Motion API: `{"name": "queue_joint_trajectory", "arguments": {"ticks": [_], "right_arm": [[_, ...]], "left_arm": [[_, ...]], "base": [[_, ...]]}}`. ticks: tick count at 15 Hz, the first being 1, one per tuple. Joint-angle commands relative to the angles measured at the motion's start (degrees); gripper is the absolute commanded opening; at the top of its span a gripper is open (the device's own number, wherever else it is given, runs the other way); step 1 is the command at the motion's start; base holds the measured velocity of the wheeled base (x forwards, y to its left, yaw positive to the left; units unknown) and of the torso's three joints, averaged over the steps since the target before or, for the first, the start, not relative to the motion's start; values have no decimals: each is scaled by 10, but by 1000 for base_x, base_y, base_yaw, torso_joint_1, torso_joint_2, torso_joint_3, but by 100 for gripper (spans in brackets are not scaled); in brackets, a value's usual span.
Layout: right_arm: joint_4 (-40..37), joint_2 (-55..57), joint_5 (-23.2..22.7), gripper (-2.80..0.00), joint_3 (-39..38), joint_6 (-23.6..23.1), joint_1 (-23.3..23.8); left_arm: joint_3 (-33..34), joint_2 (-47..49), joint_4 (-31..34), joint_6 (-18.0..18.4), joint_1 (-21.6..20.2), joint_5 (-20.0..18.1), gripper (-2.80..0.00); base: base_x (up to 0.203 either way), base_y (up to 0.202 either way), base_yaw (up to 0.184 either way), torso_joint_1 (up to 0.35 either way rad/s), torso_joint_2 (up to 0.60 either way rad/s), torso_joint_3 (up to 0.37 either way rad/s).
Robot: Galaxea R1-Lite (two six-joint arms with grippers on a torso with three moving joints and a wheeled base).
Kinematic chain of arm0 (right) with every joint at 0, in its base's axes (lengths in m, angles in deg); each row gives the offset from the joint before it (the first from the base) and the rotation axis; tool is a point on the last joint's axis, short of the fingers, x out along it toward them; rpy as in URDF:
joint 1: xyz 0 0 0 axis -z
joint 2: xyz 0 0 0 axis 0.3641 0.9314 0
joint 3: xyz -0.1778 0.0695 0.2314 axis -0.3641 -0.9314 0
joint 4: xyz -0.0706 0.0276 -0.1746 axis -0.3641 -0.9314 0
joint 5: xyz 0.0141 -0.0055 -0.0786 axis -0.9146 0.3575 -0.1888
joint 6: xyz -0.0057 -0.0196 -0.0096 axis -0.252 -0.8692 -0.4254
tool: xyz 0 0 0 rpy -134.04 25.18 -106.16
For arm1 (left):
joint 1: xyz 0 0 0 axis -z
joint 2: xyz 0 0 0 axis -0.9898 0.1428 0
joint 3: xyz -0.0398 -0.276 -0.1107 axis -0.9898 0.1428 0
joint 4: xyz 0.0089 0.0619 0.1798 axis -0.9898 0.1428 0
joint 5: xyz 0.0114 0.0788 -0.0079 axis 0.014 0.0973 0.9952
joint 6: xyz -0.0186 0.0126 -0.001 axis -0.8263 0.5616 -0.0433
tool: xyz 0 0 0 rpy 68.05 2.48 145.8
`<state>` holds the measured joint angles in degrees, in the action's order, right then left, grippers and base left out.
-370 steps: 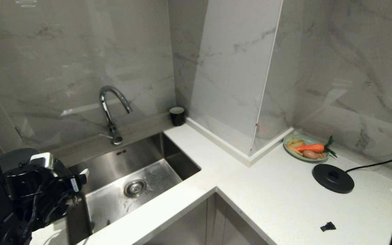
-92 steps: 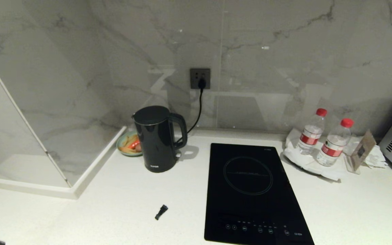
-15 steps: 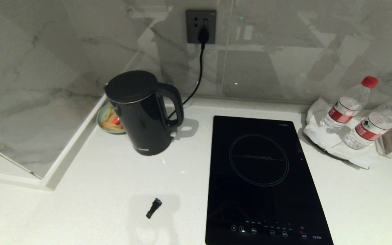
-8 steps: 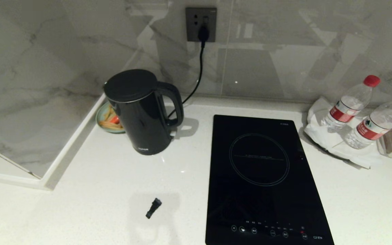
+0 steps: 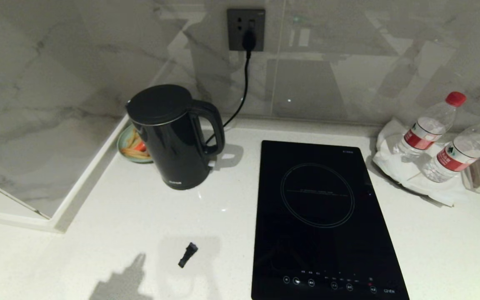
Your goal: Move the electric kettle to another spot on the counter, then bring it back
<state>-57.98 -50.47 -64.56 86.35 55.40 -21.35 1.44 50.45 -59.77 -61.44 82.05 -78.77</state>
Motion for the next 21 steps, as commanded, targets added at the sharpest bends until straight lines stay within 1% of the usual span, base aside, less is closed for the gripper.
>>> {"name": "queue_joint_trajectory", "arguments": {"ticks": [1,3,4,5,6,9,10,12,15,18,19,21], "right_arm": [[0,0,0,-280,0,0,0],[0,0,0,-280,0,0,0],[0,0,0,-280,0,0,0],[0,0,0,-280,0,0,0],[0,0,0,-280,0,0,0],[0,0,0,-280,0,0,0],[0,0,0,-280,0,0,0],[0,0,0,-280,0,0,0],[0,0,0,-280,0,0,0],[0,0,0,-280,0,0,0],[0,0,0,-280,0,0,0],[0,0,0,-280,0,0,-1]], "left_arm": [[-35,161,-48,-2,34,-8,-280],[-63,238,-79,-13,98,1,-280],[-72,274,-97,-18,137,18,-280],[-78,311,-122,-21,171,46,-280],[-81,348,-156,-24,207,83,-280],[-90,460,-254,-33,297,188,-280],[-93,489,-277,-35,323,208,-280],[-104,537,-306,-47,365,227,-280],[-123,574,-312,-79,402,232,-280],[-125,589,-311,-98,437,232,-280],[-125,592,-310,-99,453,232,0],[-141,621,-309,-100,481,241,0]], "base": [[0,0,0,0,0,0],[0,0,0,0,0,0],[0,0,0,0,0,0],[0,0,0,0,0,0],[0,0,0,0,0,0],[0,0,0,0,0,0],[0,0,0,0,0,0],[0,0,0,0,0,0],[0,0,0,0,0,0],[0,0,0,0,0,0],[0,0,0,0,0,0],[0,0,0,0,0,0]]}}
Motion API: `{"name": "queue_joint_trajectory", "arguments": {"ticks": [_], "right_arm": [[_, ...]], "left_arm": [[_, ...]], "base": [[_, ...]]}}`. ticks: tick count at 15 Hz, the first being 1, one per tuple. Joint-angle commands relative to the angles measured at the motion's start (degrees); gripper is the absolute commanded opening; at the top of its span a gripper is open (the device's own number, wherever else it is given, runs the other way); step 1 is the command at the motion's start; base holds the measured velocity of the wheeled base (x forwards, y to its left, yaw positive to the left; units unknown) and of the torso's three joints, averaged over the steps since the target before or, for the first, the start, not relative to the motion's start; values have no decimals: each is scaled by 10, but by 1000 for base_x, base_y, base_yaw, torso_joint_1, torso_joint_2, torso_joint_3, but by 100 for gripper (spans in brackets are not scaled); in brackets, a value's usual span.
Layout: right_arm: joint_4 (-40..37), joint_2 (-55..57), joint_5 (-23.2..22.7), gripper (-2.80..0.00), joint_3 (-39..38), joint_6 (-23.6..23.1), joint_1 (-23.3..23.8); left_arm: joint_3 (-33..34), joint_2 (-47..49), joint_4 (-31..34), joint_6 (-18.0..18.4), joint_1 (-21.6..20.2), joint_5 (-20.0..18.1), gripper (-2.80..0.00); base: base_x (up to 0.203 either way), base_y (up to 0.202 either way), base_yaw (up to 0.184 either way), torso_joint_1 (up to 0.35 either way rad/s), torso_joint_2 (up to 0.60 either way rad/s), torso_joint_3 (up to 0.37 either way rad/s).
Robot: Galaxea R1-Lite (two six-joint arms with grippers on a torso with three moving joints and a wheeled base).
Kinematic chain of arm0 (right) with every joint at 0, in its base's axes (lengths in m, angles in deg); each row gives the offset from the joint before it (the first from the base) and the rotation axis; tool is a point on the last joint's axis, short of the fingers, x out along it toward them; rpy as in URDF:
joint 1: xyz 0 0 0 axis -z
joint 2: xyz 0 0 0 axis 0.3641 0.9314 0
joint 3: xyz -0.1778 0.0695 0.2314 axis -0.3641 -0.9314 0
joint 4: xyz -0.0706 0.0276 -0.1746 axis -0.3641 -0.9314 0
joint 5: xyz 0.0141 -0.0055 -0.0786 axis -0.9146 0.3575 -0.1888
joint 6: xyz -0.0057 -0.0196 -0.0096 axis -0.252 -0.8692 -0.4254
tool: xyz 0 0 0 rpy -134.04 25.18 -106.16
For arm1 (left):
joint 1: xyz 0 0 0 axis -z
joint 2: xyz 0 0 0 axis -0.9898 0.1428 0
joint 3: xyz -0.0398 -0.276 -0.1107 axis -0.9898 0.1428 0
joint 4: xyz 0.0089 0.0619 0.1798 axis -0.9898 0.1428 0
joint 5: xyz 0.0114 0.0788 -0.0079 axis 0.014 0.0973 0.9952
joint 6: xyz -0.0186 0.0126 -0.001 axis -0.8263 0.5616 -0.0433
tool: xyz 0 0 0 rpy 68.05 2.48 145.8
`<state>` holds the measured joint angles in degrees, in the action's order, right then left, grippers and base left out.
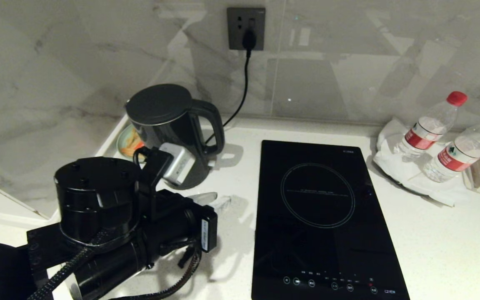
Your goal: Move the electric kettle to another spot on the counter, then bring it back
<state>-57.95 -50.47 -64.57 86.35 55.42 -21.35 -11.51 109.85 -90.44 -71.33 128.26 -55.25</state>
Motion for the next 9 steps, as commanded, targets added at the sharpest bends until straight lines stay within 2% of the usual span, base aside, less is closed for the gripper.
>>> {"name": "queue_joint_trajectory", "arguments": {"ticks": [1,6,9], "right_arm": [[0,0,0,-280,0,0,0],[0,0,0,-280,0,0,0],[0,0,0,-280,0,0,0]], "left_arm": [[-25,49,-4,0,25,18,0],[-126,172,-9,-1,33,64,0],[-167,246,-75,2,32,109,0]], "base": [[0,0,0,0,0,0],[0,0,0,0,0,0],[0,0,0,0,0,0]]}}
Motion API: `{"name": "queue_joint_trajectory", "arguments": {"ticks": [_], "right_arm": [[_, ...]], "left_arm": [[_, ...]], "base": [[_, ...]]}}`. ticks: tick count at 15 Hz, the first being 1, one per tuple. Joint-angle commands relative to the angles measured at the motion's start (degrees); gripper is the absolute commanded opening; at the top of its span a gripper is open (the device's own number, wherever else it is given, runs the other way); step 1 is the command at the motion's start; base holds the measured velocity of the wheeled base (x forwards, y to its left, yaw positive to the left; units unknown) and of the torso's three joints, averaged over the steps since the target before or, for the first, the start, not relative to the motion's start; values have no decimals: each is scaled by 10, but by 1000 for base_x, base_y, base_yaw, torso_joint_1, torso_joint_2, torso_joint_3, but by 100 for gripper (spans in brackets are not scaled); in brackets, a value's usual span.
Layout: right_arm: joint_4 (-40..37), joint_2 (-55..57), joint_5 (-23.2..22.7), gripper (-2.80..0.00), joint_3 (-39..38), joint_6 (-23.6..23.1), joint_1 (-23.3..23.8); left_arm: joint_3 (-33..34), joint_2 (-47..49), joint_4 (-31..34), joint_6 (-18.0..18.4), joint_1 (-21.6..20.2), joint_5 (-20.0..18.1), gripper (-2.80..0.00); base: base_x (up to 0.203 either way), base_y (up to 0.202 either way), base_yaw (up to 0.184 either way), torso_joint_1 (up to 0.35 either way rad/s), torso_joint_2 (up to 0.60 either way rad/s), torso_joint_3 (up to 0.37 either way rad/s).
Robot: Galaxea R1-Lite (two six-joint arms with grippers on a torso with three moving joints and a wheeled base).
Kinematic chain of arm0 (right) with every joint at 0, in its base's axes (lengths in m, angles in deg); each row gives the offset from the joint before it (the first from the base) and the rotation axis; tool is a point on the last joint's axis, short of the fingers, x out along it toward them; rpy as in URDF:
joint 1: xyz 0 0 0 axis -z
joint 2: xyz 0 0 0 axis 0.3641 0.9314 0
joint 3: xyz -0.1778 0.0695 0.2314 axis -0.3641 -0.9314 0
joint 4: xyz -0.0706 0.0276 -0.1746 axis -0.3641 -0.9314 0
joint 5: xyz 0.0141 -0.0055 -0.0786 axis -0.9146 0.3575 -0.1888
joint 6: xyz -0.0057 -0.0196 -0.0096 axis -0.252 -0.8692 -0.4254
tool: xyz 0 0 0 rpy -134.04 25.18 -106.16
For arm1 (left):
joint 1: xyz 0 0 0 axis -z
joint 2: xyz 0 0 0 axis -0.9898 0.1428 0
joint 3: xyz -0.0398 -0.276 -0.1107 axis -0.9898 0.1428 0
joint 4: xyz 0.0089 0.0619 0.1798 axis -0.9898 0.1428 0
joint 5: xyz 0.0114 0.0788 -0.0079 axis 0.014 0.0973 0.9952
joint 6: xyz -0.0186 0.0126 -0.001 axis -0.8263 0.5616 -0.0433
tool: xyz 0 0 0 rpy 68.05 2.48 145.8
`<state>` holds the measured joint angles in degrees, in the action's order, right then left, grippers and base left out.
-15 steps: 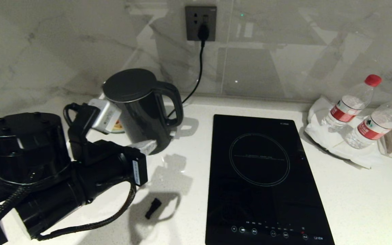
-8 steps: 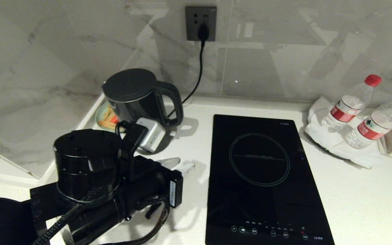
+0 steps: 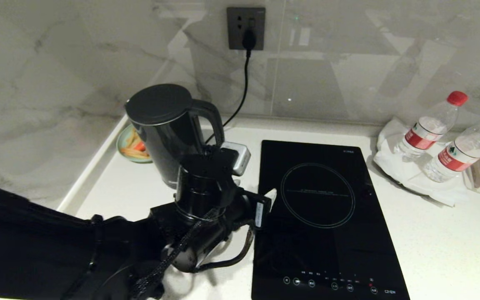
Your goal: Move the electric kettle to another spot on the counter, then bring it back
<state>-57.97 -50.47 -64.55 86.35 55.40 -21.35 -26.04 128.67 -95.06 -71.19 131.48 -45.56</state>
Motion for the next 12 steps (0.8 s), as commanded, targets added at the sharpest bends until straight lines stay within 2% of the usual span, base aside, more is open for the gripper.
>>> {"name": "queue_joint_trajectory", "arguments": {"ticks": [1,4,8,10,12], "right_arm": [[0,0,0,-280,0,0,0],[0,0,0,-280,0,0,0],[0,0,0,-280,0,0,0],[0,1,0,-280,0,0,0],[0,0,0,-280,0,0,0]], "left_arm": [[-38,75,-48,2,-1,25,0],[-74,105,-59,3,-24,39,0],[-90,142,-71,8,-35,44,0],[-104,162,-114,26,-40,65,0],[-106,167,-135,46,-45,68,0]], "base": [[0,0,0,0,0,0],[0,0,0,0,0,0],[0,0,0,0,0,0],[0,0,0,0,0,0],[0,0,0,0,0,0]]}}
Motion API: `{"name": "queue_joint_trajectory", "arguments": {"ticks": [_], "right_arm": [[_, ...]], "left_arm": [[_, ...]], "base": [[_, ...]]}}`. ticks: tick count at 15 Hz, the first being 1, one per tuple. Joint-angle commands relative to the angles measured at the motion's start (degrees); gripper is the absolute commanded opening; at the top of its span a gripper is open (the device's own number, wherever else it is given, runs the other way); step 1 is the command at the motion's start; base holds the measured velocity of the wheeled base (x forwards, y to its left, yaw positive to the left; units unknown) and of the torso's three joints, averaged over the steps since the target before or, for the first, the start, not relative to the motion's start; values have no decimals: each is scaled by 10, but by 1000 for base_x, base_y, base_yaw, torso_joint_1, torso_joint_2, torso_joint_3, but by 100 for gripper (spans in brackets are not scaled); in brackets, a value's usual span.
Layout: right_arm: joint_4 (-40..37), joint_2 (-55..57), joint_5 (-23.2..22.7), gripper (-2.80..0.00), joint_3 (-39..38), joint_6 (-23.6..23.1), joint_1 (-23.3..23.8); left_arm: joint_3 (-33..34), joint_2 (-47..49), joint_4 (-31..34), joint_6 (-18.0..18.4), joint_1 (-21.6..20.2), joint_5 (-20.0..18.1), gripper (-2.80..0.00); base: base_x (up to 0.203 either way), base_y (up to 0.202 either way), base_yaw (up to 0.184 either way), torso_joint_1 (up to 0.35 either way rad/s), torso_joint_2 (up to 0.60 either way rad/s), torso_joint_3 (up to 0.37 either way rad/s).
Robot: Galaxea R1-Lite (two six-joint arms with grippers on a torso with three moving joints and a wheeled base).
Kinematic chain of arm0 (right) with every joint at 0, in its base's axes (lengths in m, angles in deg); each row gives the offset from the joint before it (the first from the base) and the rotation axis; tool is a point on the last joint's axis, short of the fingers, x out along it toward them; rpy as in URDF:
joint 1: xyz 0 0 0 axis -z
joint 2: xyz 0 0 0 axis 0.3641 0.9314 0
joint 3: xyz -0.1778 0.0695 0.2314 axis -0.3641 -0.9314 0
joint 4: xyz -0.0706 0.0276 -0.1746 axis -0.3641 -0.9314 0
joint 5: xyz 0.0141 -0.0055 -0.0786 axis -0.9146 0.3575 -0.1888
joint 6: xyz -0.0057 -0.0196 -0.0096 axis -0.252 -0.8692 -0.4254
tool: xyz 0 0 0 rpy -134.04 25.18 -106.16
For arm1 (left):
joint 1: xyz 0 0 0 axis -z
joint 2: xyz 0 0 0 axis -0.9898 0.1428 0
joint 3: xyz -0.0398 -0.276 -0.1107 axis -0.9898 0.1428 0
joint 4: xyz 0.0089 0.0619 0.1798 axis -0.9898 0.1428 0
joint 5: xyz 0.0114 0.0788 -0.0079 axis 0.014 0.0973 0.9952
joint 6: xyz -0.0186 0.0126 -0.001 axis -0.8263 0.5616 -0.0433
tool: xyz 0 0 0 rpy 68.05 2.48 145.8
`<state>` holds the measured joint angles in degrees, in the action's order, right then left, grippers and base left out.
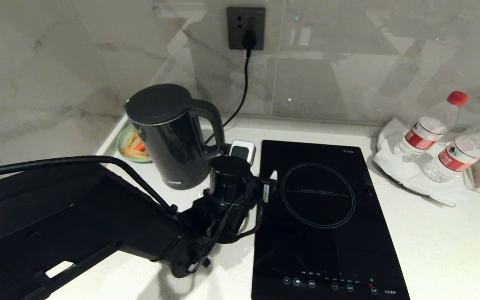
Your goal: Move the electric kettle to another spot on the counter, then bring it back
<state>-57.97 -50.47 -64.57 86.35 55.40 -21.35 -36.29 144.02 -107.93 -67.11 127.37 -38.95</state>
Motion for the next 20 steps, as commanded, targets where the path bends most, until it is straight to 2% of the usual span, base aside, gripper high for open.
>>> {"name": "queue_joint_trajectory", "arguments": {"ticks": [1,4,10,14,20], "right_arm": [[0,0,0,-280,0,0,0],[0,0,0,-280,0,0,0],[0,0,0,-280,0,0,0],[0,0,0,-280,0,0,0],[0,0,0,-280,0,0,0]], "left_arm": [[-6,18,-8,15,-10,3,0],[-20,35,-10,40,-27,15,0],[-48,43,-10,42,-51,16,0],[-55,46,-10,58,-74,17,0],[-52,65,-11,59,-77,17,0]], "base": [[0,0,0,0,0,0],[0,0,0,0,0,0],[0,0,0,0,0,0],[0,0,0,0,0,0],[0,0,0,0,0,0]]}}
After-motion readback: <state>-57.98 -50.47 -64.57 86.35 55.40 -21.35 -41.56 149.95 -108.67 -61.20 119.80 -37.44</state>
